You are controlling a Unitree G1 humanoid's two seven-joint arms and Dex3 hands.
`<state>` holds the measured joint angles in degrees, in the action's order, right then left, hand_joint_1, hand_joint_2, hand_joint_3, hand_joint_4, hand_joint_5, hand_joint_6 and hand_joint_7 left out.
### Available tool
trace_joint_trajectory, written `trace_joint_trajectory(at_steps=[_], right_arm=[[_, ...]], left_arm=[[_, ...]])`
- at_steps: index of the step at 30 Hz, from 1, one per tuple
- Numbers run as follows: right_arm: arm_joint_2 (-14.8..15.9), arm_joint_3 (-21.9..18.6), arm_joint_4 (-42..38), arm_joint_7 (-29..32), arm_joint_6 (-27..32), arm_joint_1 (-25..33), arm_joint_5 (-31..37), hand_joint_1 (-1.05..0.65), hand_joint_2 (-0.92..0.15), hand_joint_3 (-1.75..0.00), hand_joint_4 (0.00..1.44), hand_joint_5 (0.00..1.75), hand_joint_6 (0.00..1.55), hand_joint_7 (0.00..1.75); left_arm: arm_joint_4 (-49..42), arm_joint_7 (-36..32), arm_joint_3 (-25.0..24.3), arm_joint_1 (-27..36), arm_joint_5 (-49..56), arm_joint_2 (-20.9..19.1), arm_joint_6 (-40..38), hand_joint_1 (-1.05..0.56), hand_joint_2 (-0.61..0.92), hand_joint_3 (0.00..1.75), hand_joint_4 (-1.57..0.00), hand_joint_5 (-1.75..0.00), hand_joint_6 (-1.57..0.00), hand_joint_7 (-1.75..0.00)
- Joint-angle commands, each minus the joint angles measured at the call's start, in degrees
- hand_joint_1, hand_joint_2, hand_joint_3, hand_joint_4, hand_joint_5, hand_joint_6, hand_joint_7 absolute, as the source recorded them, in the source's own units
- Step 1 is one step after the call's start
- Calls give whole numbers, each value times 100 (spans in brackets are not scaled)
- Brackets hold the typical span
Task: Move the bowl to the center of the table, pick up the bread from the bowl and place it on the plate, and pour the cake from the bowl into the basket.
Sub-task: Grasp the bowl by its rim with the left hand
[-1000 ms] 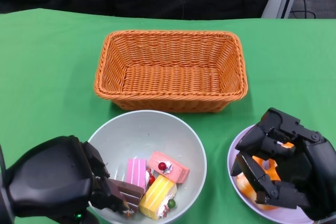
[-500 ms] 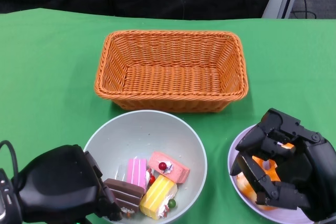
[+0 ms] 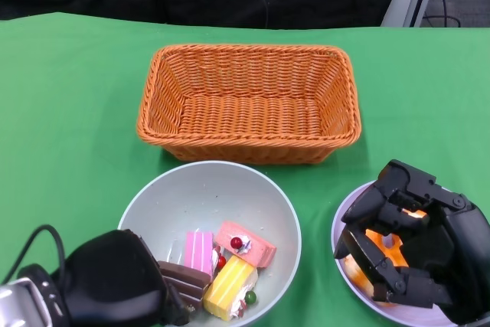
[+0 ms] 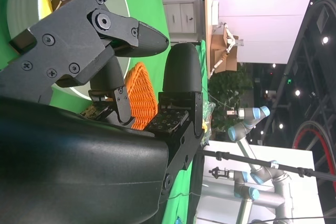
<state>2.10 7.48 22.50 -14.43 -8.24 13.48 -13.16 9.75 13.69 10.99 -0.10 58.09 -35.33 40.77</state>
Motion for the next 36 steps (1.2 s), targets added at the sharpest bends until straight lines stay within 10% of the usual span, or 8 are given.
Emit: trace_joint_trajectory(at_steps=[1, 21, 28, 36], right_arm=[[-30, -31, 70, 5, -67, 17, -82, -23, -52, -85, 67, 151, 65, 128], [-54, -28, 40, 8, -155, 41, -21, -22, -46, -95, 67, 152, 65, 131], [-49, -21, 61, 34, -102, 37, 1, -23, -48, -92, 67, 153, 65, 131], [-73, -28, 30, 27, -171, 43, -6, -23, -48, -92, 67, 153, 65, 131]], left_arm=[[25, 0, 219, 29, 215, -14, -305, -69, 92, 19, -91, -2, -89, -1], [-232, -108, 896, -239, 546, -42, -1533, -69, 92, 24, -78, 0, -64, 0], [-128, 252, 918, -252, 402, -32, -1915, -68, 92, 25, -36, 0, -37, 0], [-705, -460, 968, -413, 52, -30, -1493, -41, 92, 14, -68, -7, -66, -5]])
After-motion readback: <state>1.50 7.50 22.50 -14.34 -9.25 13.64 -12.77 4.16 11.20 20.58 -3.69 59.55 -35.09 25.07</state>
